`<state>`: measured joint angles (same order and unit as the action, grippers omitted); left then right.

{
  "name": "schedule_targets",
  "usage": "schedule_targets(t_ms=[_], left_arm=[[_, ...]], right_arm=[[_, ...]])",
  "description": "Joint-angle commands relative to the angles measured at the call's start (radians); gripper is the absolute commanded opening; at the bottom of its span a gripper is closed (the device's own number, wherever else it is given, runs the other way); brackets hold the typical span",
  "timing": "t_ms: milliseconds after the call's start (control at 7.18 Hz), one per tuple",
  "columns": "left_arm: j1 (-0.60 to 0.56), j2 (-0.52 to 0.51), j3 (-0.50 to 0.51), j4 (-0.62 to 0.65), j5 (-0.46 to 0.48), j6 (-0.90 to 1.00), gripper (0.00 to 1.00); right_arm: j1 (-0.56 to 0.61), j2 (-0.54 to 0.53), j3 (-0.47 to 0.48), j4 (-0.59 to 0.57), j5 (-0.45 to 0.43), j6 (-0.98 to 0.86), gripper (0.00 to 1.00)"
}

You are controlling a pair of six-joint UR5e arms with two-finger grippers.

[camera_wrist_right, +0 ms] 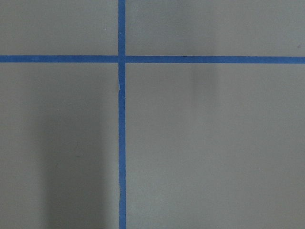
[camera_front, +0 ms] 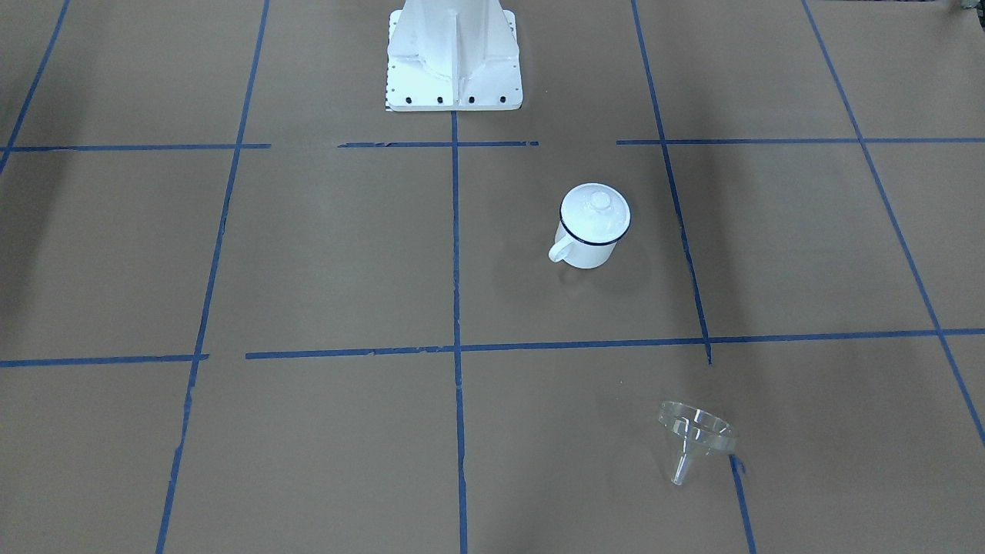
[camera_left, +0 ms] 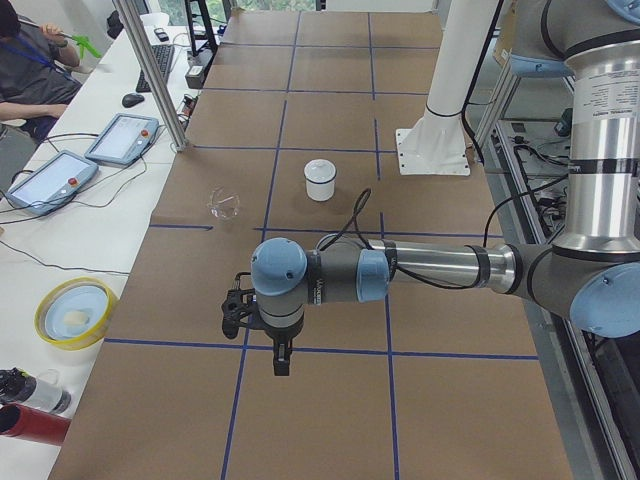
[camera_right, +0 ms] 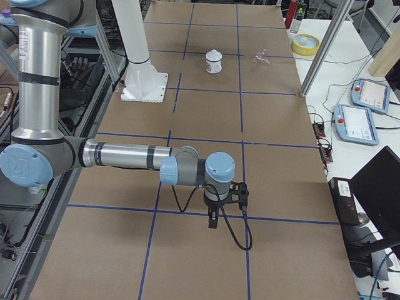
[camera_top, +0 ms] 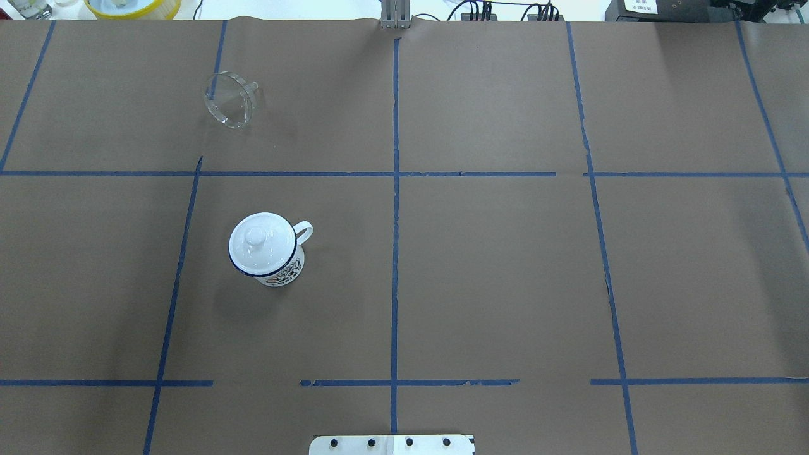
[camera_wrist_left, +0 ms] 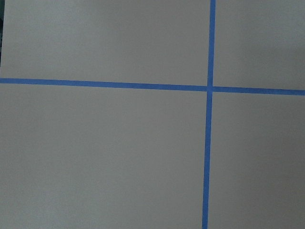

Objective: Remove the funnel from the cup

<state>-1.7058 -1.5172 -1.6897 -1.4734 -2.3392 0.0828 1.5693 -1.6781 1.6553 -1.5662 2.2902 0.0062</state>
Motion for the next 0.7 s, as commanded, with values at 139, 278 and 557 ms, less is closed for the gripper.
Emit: schedule_targets(t_ms=[139,278,557], left_arm=[[0.000,-0.001,-0.002,-0.001,0.000,0.000,1.00],[0.000,-0.001,-0.004,-0.001,0.000,0.000,1.00],[0.000,-0.001,-0.011,-0.001,-0.002,0.000,1.00]], right_arm=[[0.000,0.000,0.000,0.000,0.000,0.000,1.00],[0.000,0.000,0.001,0.000,0.000,0.000,1.00],[0.000,0.000,0.000,0.000,0.000,0.000,1.00]])
